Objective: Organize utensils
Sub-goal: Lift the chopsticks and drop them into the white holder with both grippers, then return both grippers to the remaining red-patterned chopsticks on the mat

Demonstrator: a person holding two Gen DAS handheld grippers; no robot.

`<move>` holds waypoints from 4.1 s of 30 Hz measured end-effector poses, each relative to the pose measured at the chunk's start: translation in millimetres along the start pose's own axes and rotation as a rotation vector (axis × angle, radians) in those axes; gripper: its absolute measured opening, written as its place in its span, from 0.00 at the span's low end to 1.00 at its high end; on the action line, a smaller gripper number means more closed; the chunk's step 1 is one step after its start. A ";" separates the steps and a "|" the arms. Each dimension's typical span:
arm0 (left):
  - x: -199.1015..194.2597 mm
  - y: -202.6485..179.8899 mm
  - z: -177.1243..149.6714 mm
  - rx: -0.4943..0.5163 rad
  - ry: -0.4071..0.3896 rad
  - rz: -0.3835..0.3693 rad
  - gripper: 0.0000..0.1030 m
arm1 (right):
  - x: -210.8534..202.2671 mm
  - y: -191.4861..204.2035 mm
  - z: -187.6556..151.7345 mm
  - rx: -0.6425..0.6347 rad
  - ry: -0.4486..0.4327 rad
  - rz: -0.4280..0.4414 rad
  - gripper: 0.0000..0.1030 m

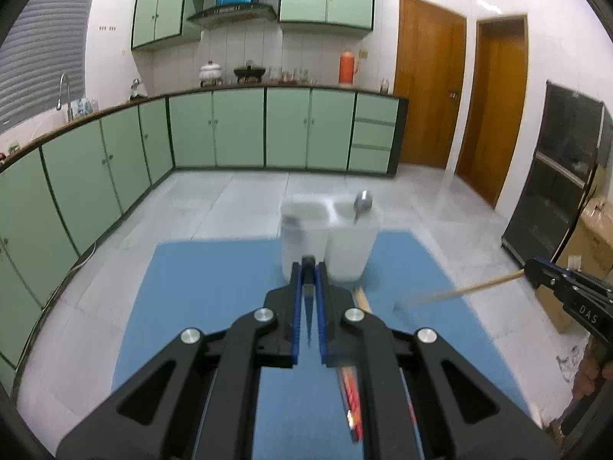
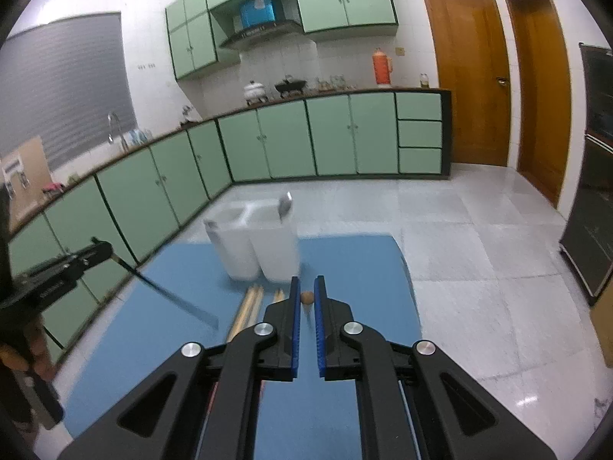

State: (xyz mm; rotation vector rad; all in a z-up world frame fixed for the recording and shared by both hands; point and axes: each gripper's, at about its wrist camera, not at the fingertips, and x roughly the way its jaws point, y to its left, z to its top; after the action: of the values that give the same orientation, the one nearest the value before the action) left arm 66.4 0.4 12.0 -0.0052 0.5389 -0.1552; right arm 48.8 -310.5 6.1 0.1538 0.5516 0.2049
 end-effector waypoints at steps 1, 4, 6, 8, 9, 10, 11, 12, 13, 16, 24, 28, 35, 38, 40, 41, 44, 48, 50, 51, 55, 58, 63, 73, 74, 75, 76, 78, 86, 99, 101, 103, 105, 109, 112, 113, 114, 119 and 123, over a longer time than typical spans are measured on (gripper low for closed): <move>0.2 -0.2 10.6 -0.003 -0.016 -0.012 0.06 | 1.3 -0.9 8.8 0.006 -0.002 0.017 0.07; 1.7 -4.8 30.1 -0.001 -0.043 -0.033 0.06 | 6.6 -1.6 34.2 0.015 -0.002 0.063 0.07; 4.1 -6.5 44.4 -0.002 -0.058 -0.045 0.06 | 9.7 0.2 50.3 0.001 -0.007 0.084 0.07; 4.7 -5.6 54.9 -0.019 -0.067 -0.069 0.06 | 11.7 2.8 64.4 -0.013 -0.013 0.105 0.06; 4.9 -5.6 59.7 -0.027 -0.072 -0.077 0.06 | 12.1 4.7 69.9 -0.017 -0.016 0.114 0.06; 4.5 -5.4 64.1 -0.030 -0.079 -0.080 0.06 | 12.2 6.4 78.3 -0.025 -0.023 0.125 0.06; 3.5 -5.8 70.4 -0.029 -0.094 -0.079 0.06 | 11.1 7.9 84.9 -0.032 -0.032 0.131 0.06; 2.3 -6.2 76.6 -0.027 -0.110 -0.077 0.06 | 9.7 9.8 93.9 -0.044 -0.047 0.135 0.06; 1.0 -6.1 81.6 -0.027 -0.123 -0.076 0.06 | 8.6 11.4 99.1 -0.051 -0.058 0.136 0.06; -1.0 -9.9 105.7 -0.026 -0.182 -0.074 0.06 | 6.6 18.7 120.7 -0.065 -0.097 0.149 0.06; 20.1 -19.8 161.2 -0.038 -0.311 -0.055 0.06 | 36.8 40.8 168.6 -0.118 -0.142 0.127 0.06; 54.5 -23.7 171.8 -0.030 -0.324 -0.021 0.06 | 75.4 49.6 167.7 -0.134 -0.086 0.111 0.06; 127.3 -18.9 153.6 -0.019 -0.227 0.010 0.06 | 131.4 54.8 147.0 -0.141 0.011 0.105 0.06; 144.7 -14.3 138.0 -0.020 -0.167 0.006 0.06 | 143.8 55.0 136.3 -0.145 0.045 0.114 0.07; 151.7 -8.6 129.0 -0.028 -0.130 0.002 0.08 | 149.7 56.0 130.2 -0.155 0.064 0.113 0.07; 153.7 -6.7 124.5 -0.030 -0.120 0.004 0.14 | 150.8 55.8 126.9 -0.157 0.068 0.113 0.09; 147.1 2.9 113.8 -0.028 -0.120 0.012 0.38 | 147.9 51.7 119.8 -0.148 0.064 0.118 0.24; 124.4 10.3 96.2 -0.026 -0.128 0.014 0.52 | 128.8 48.0 109.5 -0.164 0.013 0.075 0.47; 111.3 12.1 85.8 -0.014 -0.131 0.028 0.61 | 115.7 46.1 99.1 -0.171 -0.009 0.052 0.53; 102.9 13.3 77.6 -0.009 -0.133 0.034 0.64 | 107.7 44.5 91.0 -0.168 -0.019 0.040 0.57; 82.1 15.3 46.8 0.014 -0.106 0.047 0.75 | 83.2 37.0 53.7 -0.150 -0.043 0.000 0.70; 70.0 16.8 13.3 0.028 -0.060 0.061 0.78 | 71.9 31.8 16.9 -0.114 -0.024 -0.021 0.73; 58.8 17.6 -43.4 0.040 0.046 0.058 0.80 | 67.4 22.3 -46.4 -0.046 0.068 -0.061 0.73; 53.4 10.4 -129.1 0.067 0.244 0.053 0.81 | 64.6 16.2 -142.2 -0.021 0.257 -0.080 0.69; 52.4 11.1 -135.6 0.071 0.259 0.055 0.81 | 63.7 19.8 -149.2 -0.033 0.270 -0.077 0.68; 51.7 12.0 -140.6 0.074 0.271 0.057 0.81 | 63.1 23.4 -155.1 -0.048 0.282 -0.073 0.66; 51.0 13.5 -146.3 0.075 0.287 0.057 0.81 | 63.7 26.7 -158.3 -0.060 0.291 -0.068 0.64; 50.6 15.4 -152.2 0.071 0.306 0.060 0.81 | 66.0 37.1 -166.2 -0.094 0.313 -0.058 0.61; 47.7 16.3 -161.3 0.059 0.329 0.061 0.82 | 79.8 54.7 -175.9 -0.182 0.325 -0.082 0.57; 49.6 -14.7 -174.0 0.102 0.385 -0.014 0.82 | 72.1 23.1 -171.8 -0.114 0.308 -0.126 0.56; 51.8 -15.8 -176.2 0.105 0.396 -0.012 0.82 | 72.2 22.6 -172.2 -0.113 0.306 -0.126 0.56; 55.1 -15.3 -178.7 0.102 0.410 -0.002 0.82 | 72.1 22.7 -172.8 -0.112 0.305 -0.125 0.56; 57.2 -14.1 -179.0 0.094 0.412 0.005 0.82 | 71.7 22.2 -173.0 -0.109 0.305 -0.123 0.56; 61.9 -15.5 -176.5 0.089 0.411 0.016 0.84 | 72.4 23.1 -173.7 -0.107 0.304 -0.123 0.56; 63.9 -14.2 -175.7 0.079 0.411 0.026 0.85 | 72.0 22.9 -173.6 -0.104 0.303 -0.121 0.56; 66.9 -13.6 -175.0 0.074 0.411 0.033 0.85 | 72.0 22.7 -173.6 -0.103 0.303 -0.119 0.56; 68.0 -12.1 -174.3 0.066 0.411 0.044 0.85 | 71.7 22.4 -173.6 -0.101 0.302 -0.118 0.56; 64.5 3.8 -173.1 0.017 0.412 0.098 0.85 | 70.4 22.0 -173.3 -0.090 0.295 -0.113 0.56; 61.4 0.6 -171.7 0.008 0.397 0.080 0.84 | 67.3 23.0 -174.1 -0.074 0.282 -0.088 0.55</move>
State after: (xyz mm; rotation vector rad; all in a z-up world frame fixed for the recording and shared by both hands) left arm 30.7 -2.0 -166.8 0.0560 0.9336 -0.0795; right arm 8.6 -256.8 -169.6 0.0284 0.8285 0.1619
